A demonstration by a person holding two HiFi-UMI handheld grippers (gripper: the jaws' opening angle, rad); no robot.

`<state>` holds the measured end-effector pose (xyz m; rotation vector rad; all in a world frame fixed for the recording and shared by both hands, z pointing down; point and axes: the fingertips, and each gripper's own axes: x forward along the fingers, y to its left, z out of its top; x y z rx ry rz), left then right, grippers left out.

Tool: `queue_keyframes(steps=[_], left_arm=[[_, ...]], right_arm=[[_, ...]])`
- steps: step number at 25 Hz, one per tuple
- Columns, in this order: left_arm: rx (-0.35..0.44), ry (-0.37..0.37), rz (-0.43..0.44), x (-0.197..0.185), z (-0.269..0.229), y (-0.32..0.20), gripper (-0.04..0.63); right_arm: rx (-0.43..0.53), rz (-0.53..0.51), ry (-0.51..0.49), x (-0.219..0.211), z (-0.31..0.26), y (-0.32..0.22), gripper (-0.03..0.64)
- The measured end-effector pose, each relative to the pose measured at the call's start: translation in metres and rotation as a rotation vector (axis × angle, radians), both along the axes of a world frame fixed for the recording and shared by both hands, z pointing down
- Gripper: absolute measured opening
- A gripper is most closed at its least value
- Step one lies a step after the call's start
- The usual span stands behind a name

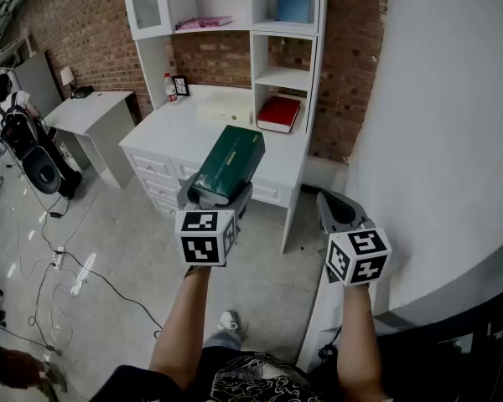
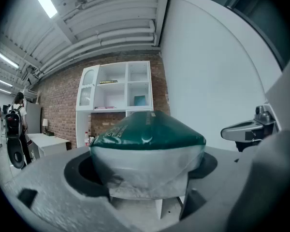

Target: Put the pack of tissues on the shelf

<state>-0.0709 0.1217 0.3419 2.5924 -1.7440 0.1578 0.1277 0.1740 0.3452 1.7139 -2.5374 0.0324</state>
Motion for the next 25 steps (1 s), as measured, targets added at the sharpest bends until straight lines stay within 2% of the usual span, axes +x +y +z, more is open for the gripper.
queue_keyframes(steps=[9, 19, 25], left_arm=[[0.007, 0.008, 0.025, -0.003, 0.000, -0.045, 0.454], [0.003, 0.017, 0.095, -0.019, 0.001, -0.147, 0.454], [-0.020, 0.033, 0.138, -0.031, 0.002, -0.200, 0.456]], right_arm=[[-0.009, 0.026, 0.006, -0.005, 0.003, -0.036, 0.003], [-0.028, 0.083, 0.015, -0.026, 0.002, -0.126, 0.005], [-0.034, 0.171, 0.031, -0.033, -0.005, -0.171, 0.003]])
